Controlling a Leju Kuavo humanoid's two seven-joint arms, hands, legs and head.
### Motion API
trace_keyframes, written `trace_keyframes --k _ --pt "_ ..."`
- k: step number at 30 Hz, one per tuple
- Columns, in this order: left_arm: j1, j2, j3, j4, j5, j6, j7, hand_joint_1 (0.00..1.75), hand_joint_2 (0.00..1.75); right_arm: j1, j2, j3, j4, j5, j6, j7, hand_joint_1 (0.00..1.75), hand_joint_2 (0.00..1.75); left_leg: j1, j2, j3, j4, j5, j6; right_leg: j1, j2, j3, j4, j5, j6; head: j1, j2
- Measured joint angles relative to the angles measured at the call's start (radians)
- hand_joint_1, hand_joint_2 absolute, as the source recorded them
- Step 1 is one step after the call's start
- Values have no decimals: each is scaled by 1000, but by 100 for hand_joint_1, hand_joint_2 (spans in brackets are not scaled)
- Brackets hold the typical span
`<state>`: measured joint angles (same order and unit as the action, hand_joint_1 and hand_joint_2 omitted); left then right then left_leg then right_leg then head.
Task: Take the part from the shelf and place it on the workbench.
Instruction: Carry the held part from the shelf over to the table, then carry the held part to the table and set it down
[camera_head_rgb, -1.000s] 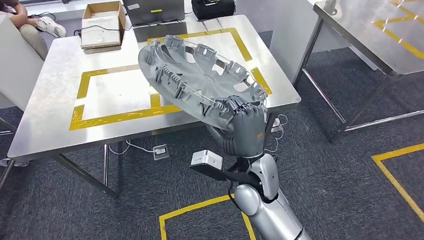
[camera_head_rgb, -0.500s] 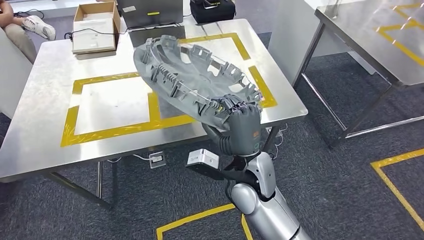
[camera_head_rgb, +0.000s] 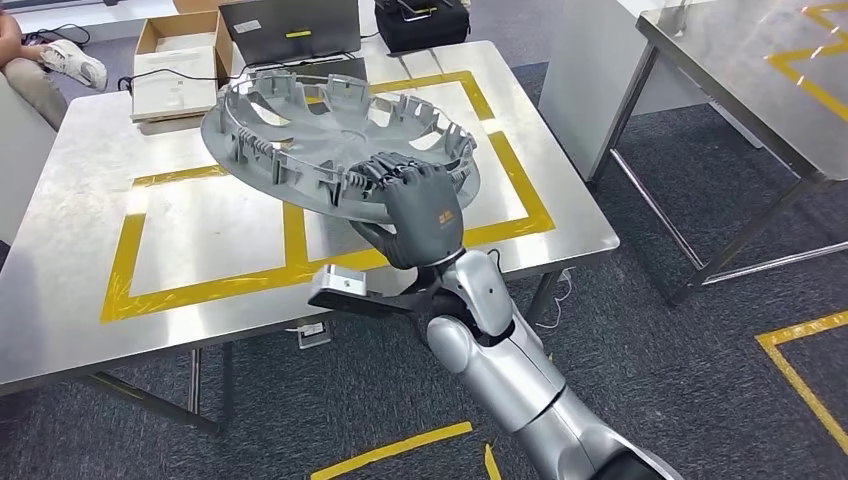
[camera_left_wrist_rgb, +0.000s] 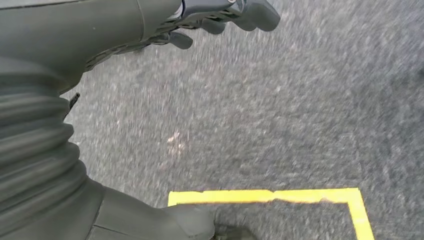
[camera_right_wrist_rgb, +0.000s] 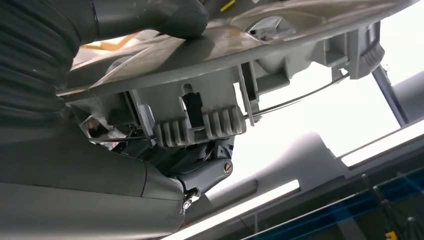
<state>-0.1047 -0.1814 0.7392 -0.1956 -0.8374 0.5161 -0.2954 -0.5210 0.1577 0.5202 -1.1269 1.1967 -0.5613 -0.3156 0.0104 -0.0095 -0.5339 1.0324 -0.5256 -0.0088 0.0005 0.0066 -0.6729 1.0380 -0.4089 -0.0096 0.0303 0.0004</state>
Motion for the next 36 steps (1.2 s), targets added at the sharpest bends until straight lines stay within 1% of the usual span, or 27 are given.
trace_keyframes --k 2,5,7,10,12,14,17,21,28,29,31,32,33,34,35,36 --pt "-7 -4 -14 0 -27 67 5 0 175 -53 23 11 74 47 5 50 175 175 0 2 7 -10 0 -1 1 0 1 0 -3 -5 -1 0" --pt "-13 -14 -34 -7 -83 155 13 0 175 -134 56 14 205 105 4 121 175 175 0 3 12 -22 -2 -5 1 0 1 0 -6 -9 -1 0" --pt "-14 -20 -39 -14 -114 173 18 0 175 -181 71 14 293 154 -5 165 175 175 0 3 13 -24 -1 -9 2 0 1 0 -6 -10 -1 0" --pt "-16 -25 -42 -13 -125 151 24 0 175 -249 85 15 417 230 -19 240 175 175 0 3 12 -25 2 -17 2 -1 1 0 -4 -13 -1 0" --pt "-16 -28 -44 -11 -129 132 28 0 175 -289 88 16 484 251 -19 266 87 87 0 3 12 -25 2 -20 2 -1 2 0 -3 -13 -1 0" --pt "-16 -30 -47 -9 -136 127 33 0 175 -318 88 16 536 253 -18 268 0 0 0 3 12 -24 3 -21 1 0 2 0 -1 -13 -1 0" --pt "-17 -31 -53 -8 -139 134 34 0 175 -347 89 16 587 250 -19 254 0 0 -1 4 13 -23 2 -21 1 0 4 -1 0 -12 0 0" --pt "-17 -33 -54 -7 -131 146 31 0 0 -358 96 16 622 245 -23 239 0 0 -1 4 13 -22 2 -21 1 0 6 -2 1 -10 -1 0" --pt "-16 -33 -53 -7 -114 125 50 0 0 -368 105 16 647 227 -25 221 0 0 -1 4 14 -21 2 -20 0 0 9 -4 2 -9 0 0" --pt "-15 -32 -53 -7 -110 119 53 0 0 -368 106 16 649 224 -26 218 0 0 -2 4 14 -19 1 -19 -1 0 10 -6 4 -7 0 0" --pt "-14 -30 -52 -6 -103 105 54 0 0 -368 111 15 652 216 -28 210 0 0 -5 3 13 -18 7 -10 -5 0 12 -13 12 -1 -1 0" --pt "-14 -31 -52 -6 -98 96 50 0 0 -368 113 14 653 211 -31 205 0 0 -1 5 18 -29 16 -3 -6 1 14 -19 15 4 -1 0" --pt "-14 -31 -51 -6 -94 90 46 0 0 -368 115 13 654 205 -33 199 0 0 2 7 25 -45 28 2 -4 2 13 -18 12 7 -1 0" --pt "-14 -31 -51 -6 -90 84 41 0 0 -369 117 11 654 200 -36 192 0 0 8 10 32 -61 39 5 -2 2 6 -3 -1 11 1 0" --pt "-14 -32 -50 -6 -88 79 37 0 0 -369 118 9 654 195 -39 187 0 0 14 13 37 -75 47 6 -2 3 -9 33 -25 17 2 0" --pt "-13 -31 -48 -6 -87 77 35 0 0 -368 117 7 656 192 -40 182 0 0 16 15 37 -78 51 6 -5 2 -33 92 -56 23 4 0"
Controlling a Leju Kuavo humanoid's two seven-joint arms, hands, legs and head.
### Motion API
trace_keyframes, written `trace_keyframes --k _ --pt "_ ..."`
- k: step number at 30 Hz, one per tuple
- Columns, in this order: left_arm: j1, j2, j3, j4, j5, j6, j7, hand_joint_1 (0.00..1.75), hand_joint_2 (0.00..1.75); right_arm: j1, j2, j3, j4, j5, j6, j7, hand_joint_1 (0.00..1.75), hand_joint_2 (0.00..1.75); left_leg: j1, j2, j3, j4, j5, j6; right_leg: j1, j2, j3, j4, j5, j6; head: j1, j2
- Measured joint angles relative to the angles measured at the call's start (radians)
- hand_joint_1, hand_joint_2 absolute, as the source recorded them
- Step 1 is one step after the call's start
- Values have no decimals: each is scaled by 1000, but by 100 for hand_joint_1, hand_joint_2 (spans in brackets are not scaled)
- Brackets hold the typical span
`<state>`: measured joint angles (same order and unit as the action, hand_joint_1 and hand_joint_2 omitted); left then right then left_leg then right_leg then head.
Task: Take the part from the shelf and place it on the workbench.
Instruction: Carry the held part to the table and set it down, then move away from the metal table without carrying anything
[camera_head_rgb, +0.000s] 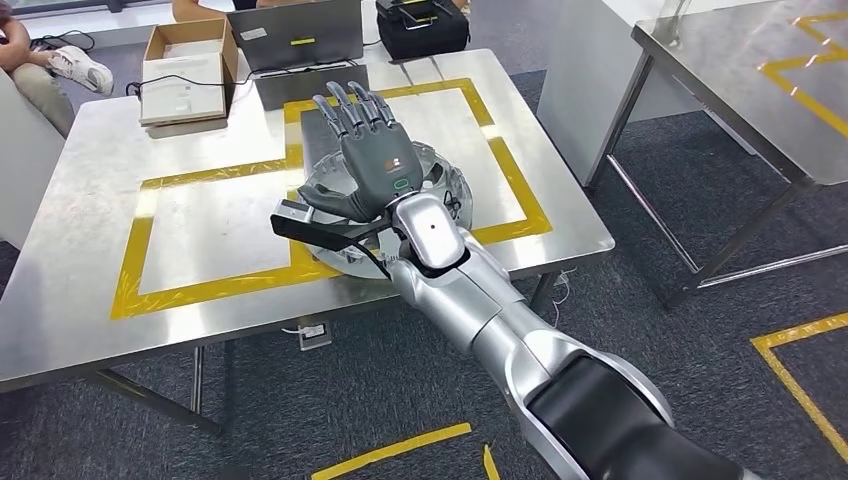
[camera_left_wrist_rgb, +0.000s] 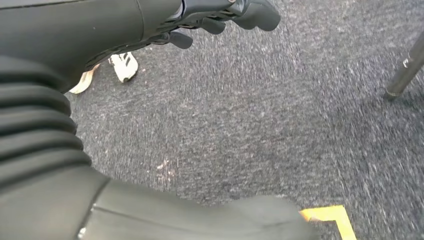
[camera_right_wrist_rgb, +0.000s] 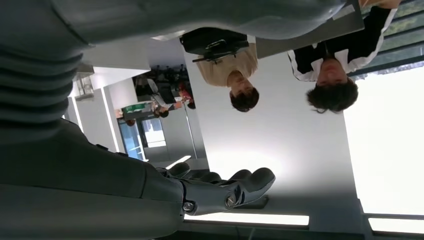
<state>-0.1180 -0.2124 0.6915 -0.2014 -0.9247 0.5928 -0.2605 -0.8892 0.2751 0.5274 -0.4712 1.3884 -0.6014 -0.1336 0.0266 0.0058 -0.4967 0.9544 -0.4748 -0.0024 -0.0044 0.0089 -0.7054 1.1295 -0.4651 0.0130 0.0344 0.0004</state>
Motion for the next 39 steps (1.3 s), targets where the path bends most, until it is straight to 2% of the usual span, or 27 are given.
trace_keyframes --k 2,3,4,6,7,8,10,12,14,16,17,18,19,20,22,23,24,27,28,29,31,32,33,34,35,37,39 --pt "4 0 4 0 1 -5 -2 0 0 6 -1 -2 3 -3 -1 -4 0 0 6 3 -4 3 1 -3 -11 -1 -49 121 -50 13 1 0" --pt "6 0 7 1 2 -6 -2 0 0 10 -1 -3 5 -4 -1 -4 0 0 11 4 -7 7 1 -7 -17 -3 -57 146 -55 19 1 0" --pt "8 1 8 1 2 -7 -1 0 0 13 -1 -4 6 -5 -1 -4 0 0 17 4 -11 13 -1 -14 -24 -4 -45 130 -40 26 1 0" --pt "9 2 11 1 2 -11 -1 0 0 15 -1 -6 6 -8 -2 -5 0 0 29 3 -22 35 -10 -33 -38 -7 23 15 5 44 2 0" --pt "8 4 12 0 2 -12 0 0 0 16 0 -7 5 -10 -4 -7 0 0 31 2 -31 51 -16 -44 -42 -4 52 -38 19 45 5 0" --pt "8 6 12 0 2 -14 0 0 0 17 1 -9 5 -12 -4 -9 0 0 31 1 -40 64 -20 -55 -43 -1 66 -66 22 40 5 0" --pt "8 9 13 -1 1 -15 0 0 0 22 2 -14 5 -17 -5 -14 0 0 29 -1 -51 73 -20 -72 -38 6 59 -63 18 16 5 0" --pt "9 10 13 0 -1 -16 0 0 0 25 1 -20 5 -18 -6 -16 0 0 33 -1 -55 72 -21 -82 -36 5 50 -60 24 -3 1 0" --pt "9 12 13 0 -2 -17 0 0 0 25 1 -23 5 -19 -6 -19 0 0 33 -1 -78 128 -66 -80 -34 2 44 -66 34 -20 -3 0" --pt "9 13 13 1 -3 -17 0 0 0 28 1 -25 5 -21 -6 -23 0 0 24 -1 -126 257 -145 -72 -27 0 33 -69 46 -32 -7 0" --pt "10 13 13 1 -4 -17 0 0 0 31 1 -26 5 -22 -6 -24 0 0 19 -2 -147 316 -172 -68 -22 0 26 -69 52 -36 -8 0" --pt "10 13 13 2 -4 -16 0 0 0 35 1 -26 5 -24 -6 -25 0 0 14 -2 -155 349 -185 -62 -17 -1 17 -69 59 -39 -9 0" --pt "11 13 13 2 -5 -15 0 0 0 38 1 -27 5 -26 -6 -26 0 0 9 -2 -143 342 -178 -54 -13 0 9 -69 67 -40 -9 0" --pt "11 14 13 2 -6 -14 0 0 0 40 1 -28 5 -28 -6 -26 0 0 3 -2 -112 296 -157 -44 -10 0 1 -69 75 -40 -8 0" --pt "9 15 13 2 -7 -13 0 0 0 40 1 -32 5 -33 -6 -29 0 0 -10 0 -33 161 -116 -25 -5 0 -12 -70 93 -34 -8 0" --pt "9 16 13 2 -7 -13 -1 0 0 40 1 -35 4 -36 -5 -32 0 0 -16 0 -9 114 -103 -19 -4 0 -15 -72 101 -28 -8 0" --pt "8 17 13 2 -7 -13 -1 0 0 40 1 -39 4 -39 -4 -36 0 0 -21 1 -1 91 -98 -15 -5 -2 -16 -75 110 -21 -9 0" --pt "10 18 14 3 -5 -13 -2 0 0 41 -1 -45 4 -46 4 -50 0 0 -23 0 -20 85 -65 0 -7 -4 -20 -93 135 0 -11 0" --pt "10 18 15 3 -4 -13 -3 0 0 41 -2 -46 4 -48 7 -54 0 0 -21 2 -29 82 -50 7 -7 -3 -26 -88 122 5 -10 0" --pt "10 19 15 3 -3 -14 -4 0 0 41 -3 -48 4 -51 10 -57 0 0 -18 3 -41 79 -34 14 -7 -3 -39 -62 88 10 -8 0" --pt "10 19 17 2 -2 -14 -6 0 0 42 -4 -52 4 -53 16 -64 0 0 -17 6 -70 77 -8 22 -9 -4 -71 51 -18 17 -3 0" --pt "11 20 18 3 -1 -15 -6 0 0 43 -5 -53 5 -54 18 -66 0 0 -18 6 -85 78 4 24 -9 -4 -84 120 -57 21 -2 0" --pt "12 20 19 3 0 -15 -6 0 0 45 -5 -54 5 -55 20 -67 0 0 -18 7 -100 79 15 24 -9 -4 -86 172 -75 23 -2 0" --pt "12 21 20 3 0 -15 -7 0 0 47 -5 -55 5 -56 22 -68 0 0 -18 7 -115 80 26 23 -9 -4 -74 193 -72 23 -2 0" --pt "12 21 21 3 0 -15 -7 0 0 48 -5 -56 5 -57 24 -69 0 0 -18 7 -129 80 36 22 -9 -4 -43 177 -55 21 -2 0" --pt "11 21 22 2 0 -15 -10 0 0 45 -4 -57 5 -59 28 -72 0 0 -19 7 -152 84 54 16 -5 -4 64 55 -34 11 -1 0" --pt "11 21 22 2 1 -14 -16 0 0 39 -2 -59 5 -65 33 -77 0 0 -20 7 -163 85 70 6 2 -5 147 -61 -46 -3 -1 0"
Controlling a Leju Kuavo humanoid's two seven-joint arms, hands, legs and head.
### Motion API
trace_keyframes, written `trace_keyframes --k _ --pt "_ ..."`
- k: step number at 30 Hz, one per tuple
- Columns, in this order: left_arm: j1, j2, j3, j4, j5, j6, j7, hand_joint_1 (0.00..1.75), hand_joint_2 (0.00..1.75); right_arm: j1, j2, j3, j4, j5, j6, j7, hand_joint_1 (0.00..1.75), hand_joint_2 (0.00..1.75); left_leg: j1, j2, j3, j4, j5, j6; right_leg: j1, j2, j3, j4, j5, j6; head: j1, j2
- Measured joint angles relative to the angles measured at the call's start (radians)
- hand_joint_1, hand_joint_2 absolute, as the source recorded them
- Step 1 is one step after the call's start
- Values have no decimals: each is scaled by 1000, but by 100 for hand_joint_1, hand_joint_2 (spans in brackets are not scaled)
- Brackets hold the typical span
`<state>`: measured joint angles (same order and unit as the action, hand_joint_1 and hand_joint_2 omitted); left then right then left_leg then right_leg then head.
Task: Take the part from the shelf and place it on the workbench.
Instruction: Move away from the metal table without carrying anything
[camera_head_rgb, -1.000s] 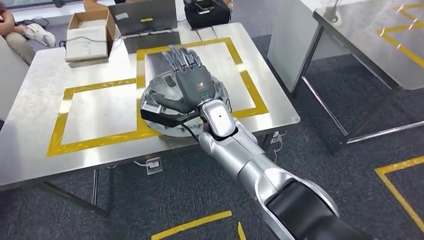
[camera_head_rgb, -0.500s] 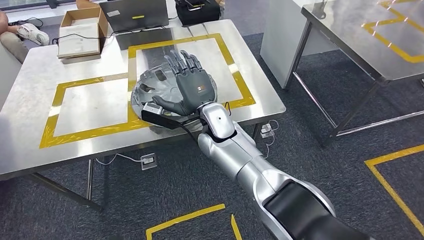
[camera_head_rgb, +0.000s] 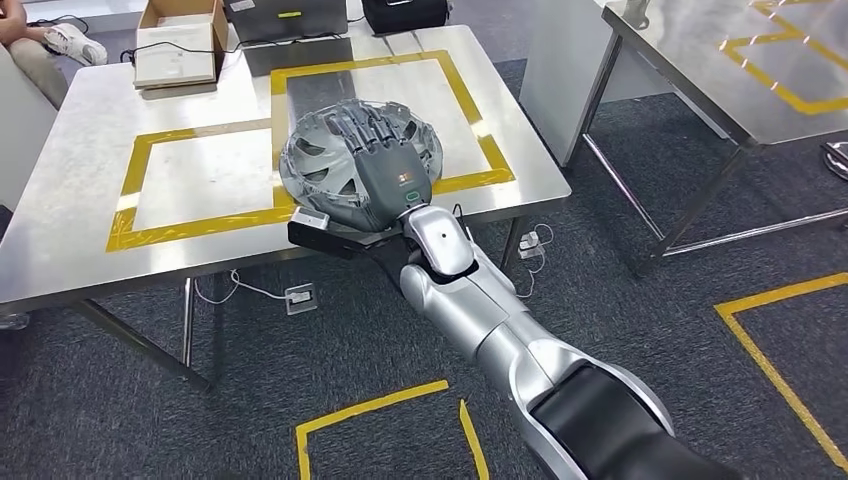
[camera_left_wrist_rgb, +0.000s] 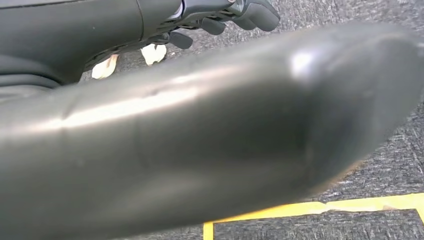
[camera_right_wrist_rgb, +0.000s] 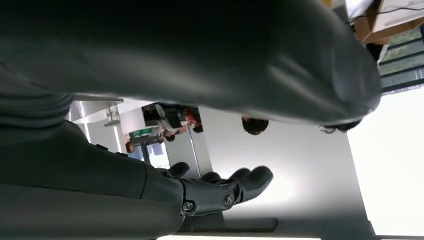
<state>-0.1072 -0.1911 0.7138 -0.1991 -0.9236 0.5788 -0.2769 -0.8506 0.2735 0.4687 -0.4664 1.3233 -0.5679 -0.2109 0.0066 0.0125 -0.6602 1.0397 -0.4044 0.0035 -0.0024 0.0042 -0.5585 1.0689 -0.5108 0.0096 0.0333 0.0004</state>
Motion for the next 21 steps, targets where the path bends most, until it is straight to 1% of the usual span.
trace_keyframes --k 1,2,3,4,5,6,7,8,9,10,11,12,13,14,15,16,17,18,19,20,21 --pt "0 0 0 0 1 1 -4 0 0 -2 1 -1 0 -4 4 -4 0 0 1 0 -2 -1 8 -7 4 0 15 -28 -7 -7 1 0" --pt "0 0 1 0 3 1 -7 0 0 -3 2 -3 0 -9 8 -10 0 0 2 0 -2 -5 17 -13 5 0 13 -34 -1 -13 3 0" --pt "0 0 1 0 4 2 -9 0 0 -4 2 -4 0 -14 12 -17 0 0 3 0 -4 -6 21 -20 4 0 9 -40 9 -20 6 0" --pt "0 1 2 0 5 2 -9 0 0 -4 2 -6 0 -19 15 -23 0 0 5 -2 -9 -1 12 -26 1 -1 3 -43 20 -28 6 0" --pt "0 1 3 0 6 3 -9 0 0 -4 3 -8 0 -23 18 -29 0 0 5 -5 -19 19 -15 -31 -2 -3 -5 -48 32 -34 4 0" --pt "0 2 3 0 6 3 -9 0 0 -4 3 -10 0 -24 20 -33 0 0 7 -7 -32 59 -58 -36 -5 -4 -17 -51 46 -39 2 0" --pt "0 3 4 0 6 3 -8 0 0 -3 4 -11 0 -24 22 -36 0 0 9 -9 -48 113 -109 -41 -6 -4 -30 -52 58 -42 -1 0" --pt "0 4 4 0 5 3 -8 0 0 -3 4 -12 0 -24 24 -38 0 0 11 -9 -60 174 -150 -46 -6 -4 -45 -51 70 -42 -3 0" --pt "0 5 4 0 5 3 -8 0 0 -1 4 -12 0 -24 25 -40 0 0 13 -9 -65 225 -171 -51 -7 -4 -61 -51 82 -41 -3 0" --pt "-1 6 5 0 6 3 -7 0 0 1 4 -13 0 -24 26 -40 0 0 15 -9 -58 251 -167 -54 -8 -4 -77 -50 94 -38 -4 0" --pt "-1 7 5 0 6 3 -6 0 0 3 4 -13 1 -24 27 -41 0 0 17 -9 -36 247 -145 -58 -10 -4 -93 -49 106 -34 -3 0" --pt "-1 9 6 0 7 3 -4 0 0 4 4 -13 1 -25 27 -41 0 0 20 -9 2 211 -116 -62 -13 -4 -110 -46 117 -29 -3 0" --pt "-2 9 6 0 8 3 -3 0 0 5 4 -14 0 -25 28 -41 0 0 22 -10 49 151 -106 -66 -15 -3 -125 -42 128 -22 -4 0" --pt "-3 9 6 0 8 4 -2 0 0 6 4 -15 0 -26 28 -41 0 44 20 -12 95 87 -110 -65 -17 -3 -137 -38 138 -14 -4 0" --pt "-3 9 7 0 8 8 0 0 0 7 4 -16 0 -28 28 -41 0 87 18 -15 125 38 -122 -59 -17 -3 -143 -36 147 -6 -4 0" --pt "-3 9 7 0 8 14 1 0 0 7 5 -17 0 -30 28 -42 0 131 15 -19 138 11 -136 -49 -16 -2 -146 -37 157 1 -4 0" --pt "-2 8 9 0 8 24 3 0 0 8 5 -18 1 -33 29 -43 0 175 11 -21 138 4 -136 -35 -16 -2 -145 -40 166 8 -3 0" --pt "-1 8 11 0 7 38 8 0 0 9 4 -18 1 -35 29 -44 0 175 11 -20 130 5 -130 -23 -17 -2 -145 -45 173 15 -2 0" --pt "-1 8 13 0 3 56 13 0 0 9 3 -19 1 -38 31 -44 0 175 11 -19 125 5 -122 -11 -18 -2 -149 -42 167 21 -2 0" --pt "-1 8 14 0 -3 75 20 0 0 9 3 -20 1 -40 32 -44 0 131 11 -16 117 4 -113 -1 -20 -2 -158 -24 144 25 -1 0" --pt "-1 8 15 0 -8 92 27 0 0 10 2 -20 1 -43 33 -45 0 87 11 -14 107 2 -103 7 -20 -3 -173 13 103 28 0 0"
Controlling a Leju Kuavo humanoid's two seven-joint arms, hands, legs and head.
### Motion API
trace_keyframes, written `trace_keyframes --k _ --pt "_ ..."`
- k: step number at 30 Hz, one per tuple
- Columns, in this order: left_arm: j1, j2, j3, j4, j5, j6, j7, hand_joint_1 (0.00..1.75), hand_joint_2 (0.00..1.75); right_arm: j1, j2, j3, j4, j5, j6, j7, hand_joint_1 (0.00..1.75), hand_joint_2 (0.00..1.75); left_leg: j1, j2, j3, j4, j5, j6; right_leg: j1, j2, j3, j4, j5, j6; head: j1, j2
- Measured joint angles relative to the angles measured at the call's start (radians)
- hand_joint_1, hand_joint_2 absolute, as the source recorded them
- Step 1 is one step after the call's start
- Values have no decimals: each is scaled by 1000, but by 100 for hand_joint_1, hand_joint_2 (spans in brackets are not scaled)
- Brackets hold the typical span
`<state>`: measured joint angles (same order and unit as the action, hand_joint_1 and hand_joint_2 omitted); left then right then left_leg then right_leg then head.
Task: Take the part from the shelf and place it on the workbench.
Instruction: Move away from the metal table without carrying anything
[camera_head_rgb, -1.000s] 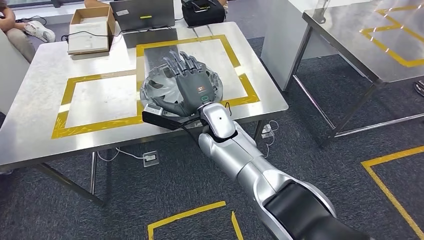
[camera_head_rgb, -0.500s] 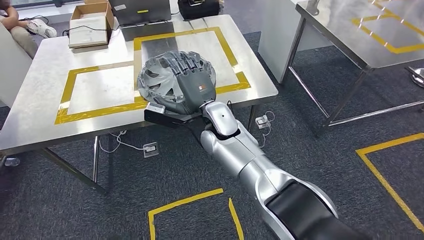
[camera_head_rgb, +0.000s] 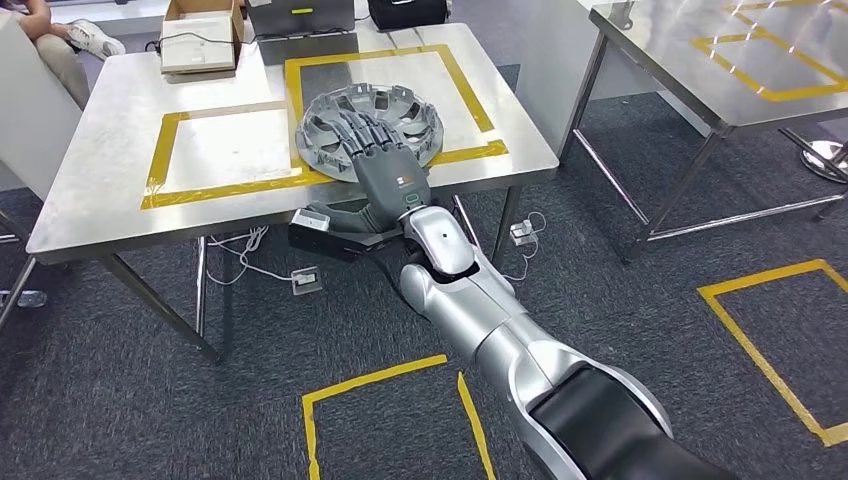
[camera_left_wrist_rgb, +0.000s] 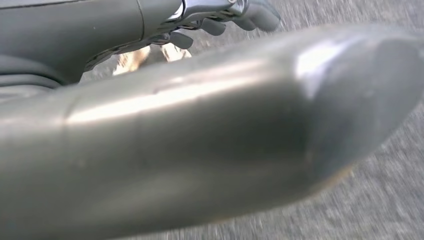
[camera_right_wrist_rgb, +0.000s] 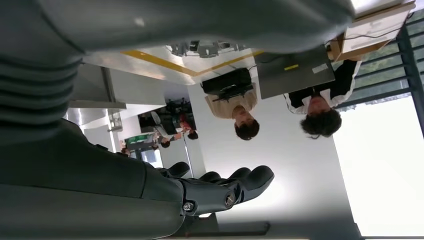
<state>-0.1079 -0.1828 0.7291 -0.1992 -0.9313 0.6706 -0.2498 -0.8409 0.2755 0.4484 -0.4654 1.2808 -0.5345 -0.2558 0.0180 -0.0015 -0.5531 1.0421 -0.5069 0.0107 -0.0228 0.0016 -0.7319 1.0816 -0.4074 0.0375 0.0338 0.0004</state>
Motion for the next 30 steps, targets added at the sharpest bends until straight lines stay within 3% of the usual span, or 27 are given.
trace_keyframes --k 2,3,4,5,7,9,10,11,14,17,20,21,24,30 --pt "1 0 1 0 -2 18 11 0 87 1 0 -1 0 -4 3 -3 0 0 -2 2 -25 1 22 9 3 0 -39 127 -95 3 3 0" --pt "1 0 1 0 2 19 15 0 131 3 0 -1 0 -6 6 -5 0 0 -5 3 -38 1 34 11 5 0 -53 189 -121 2 4 0" --pt "2 0 3 0 7 15 16 0 175 5 0 -2 0 -9 9 -7 0 0 -8 3 -52 1 44 12 8 0 -55 229 -125 -1 4 0" --pt "2 0 6 0 14 9 17 0 175 7 0 -3 0 -11 12 -10 0 0 -12 3 -64 2 53 13 13 0 -38 233 -113 -7 4 0" --pt "1 0 12 0 22 1 21 0 175 8 1 -4 0 -15 19 -15 0 87 -18 3 -81 2 68 14 25 1 52 130 -81 -32 4 0" --pt "1 -3 17 0 24 1 26 0 175 6 3 -6 0 -23 26 -18 0 175 -21 4 -89 2 80 9 40 -4 146 -1 -83 -60 4 0" --pt "0 -4 19 0 26 1 28 0 175 6 4 -9 0 -31 30 -18 0 175 -19 5 -90 2 84 4 46 -6 168 -39 -90 -67 6 0" --pt "0 -4 20 -1 30 -1 30 0 175 10 5 -14 0 -42 35 -17 0 175 -18 6 -91 0 83 2 48 -9 174 -55 -92 -63 6 0" --pt "4 0 13 -6 60 -21 40 0 175 51 1 -41 0 -92 58 -6 0 175 -15 9 -88 -5 84 0 50 -7 172 -66 -86 -52 7 0" --pt "16 11 -8 -13 106 -55 52 0 175 113 -7 -66 1 -156 84 8 0 175 -15 9 -90 -11 100 -8 51 -8 167 -65 -76 -59 7 0" --pt "29 24 -36 -22 154 -89 63 0 44 171 -20 -88 4 -221 109 22 0 175 -15 9 -91 -15 107 -11 50 -8 163 -65 -73 -62 7 0" --pt "34 28 -47 -25 170 -100 67 0 0 190 -25 -95 5 -243 117 27 0 131 -15 9 -92 -16 108 -12 50 -8 163 -65 -73 -63 7 0" --pt "48 37 -81 -34 217 -135 78 0 0 243 -38 -116 8 -306 142 40 0 0 -15 9 -92 -17 108 -13 50 -8 162 -65 -73 -63 7 0" --pt "75 55 -160 -54 314 -207 101 0 0 348 -68 -160 12 -438 194 69 0 0 -15 9 -94 -18 108 -13 49 -8 160 -65 -74 -64 7 0"
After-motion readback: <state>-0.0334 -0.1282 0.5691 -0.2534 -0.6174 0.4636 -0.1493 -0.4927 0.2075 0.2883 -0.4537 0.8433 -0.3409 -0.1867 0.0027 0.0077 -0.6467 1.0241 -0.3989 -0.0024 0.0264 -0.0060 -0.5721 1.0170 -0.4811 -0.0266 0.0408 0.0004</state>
